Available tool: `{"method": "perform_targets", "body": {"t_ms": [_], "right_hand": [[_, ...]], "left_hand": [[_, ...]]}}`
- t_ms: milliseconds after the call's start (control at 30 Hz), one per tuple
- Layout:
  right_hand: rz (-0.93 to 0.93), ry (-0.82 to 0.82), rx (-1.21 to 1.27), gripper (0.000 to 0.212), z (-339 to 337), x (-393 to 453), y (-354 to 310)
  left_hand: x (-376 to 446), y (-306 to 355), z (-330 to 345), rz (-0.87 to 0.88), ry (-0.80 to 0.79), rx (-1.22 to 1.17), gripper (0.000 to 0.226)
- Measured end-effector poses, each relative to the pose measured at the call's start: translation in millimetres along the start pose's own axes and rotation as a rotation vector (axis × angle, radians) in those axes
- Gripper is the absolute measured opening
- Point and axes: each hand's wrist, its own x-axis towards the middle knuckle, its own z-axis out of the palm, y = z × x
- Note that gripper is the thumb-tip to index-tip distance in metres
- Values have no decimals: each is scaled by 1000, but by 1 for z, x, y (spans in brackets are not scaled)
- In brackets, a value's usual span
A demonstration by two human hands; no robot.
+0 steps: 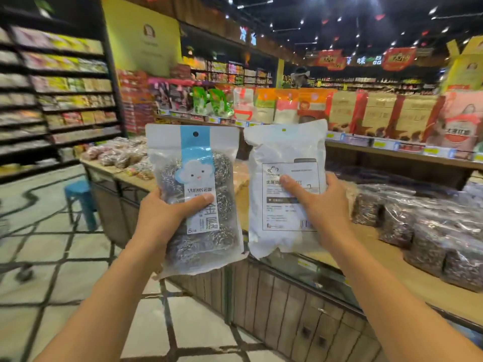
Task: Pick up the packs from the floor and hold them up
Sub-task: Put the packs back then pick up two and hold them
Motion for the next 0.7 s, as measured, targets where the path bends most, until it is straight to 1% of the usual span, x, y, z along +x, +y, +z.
{"method": "perform_targets", "body": {"t_ms": [67,167,300,433,600,700], "right_hand": [[-5,-37,19,47,26,25,2],[-2,-107,59,51,71,61,8],[25,-227,128,49,140,98,22],[61,-316,200,55,207,119,38],[75,-421,222,59,288,132,52],[79,-478,229,59,341,135,56]], "left_hand": [[25,2,-12,4,54,6,61],[57,8,-25,8,126,33,61],[95,8,-49,-11,222,48,60],[124,-2,-86,-40,322,78,65],[156,-9,-139,-36,467,94,74],[179,-14,-175,-35,524,85,73]]}}
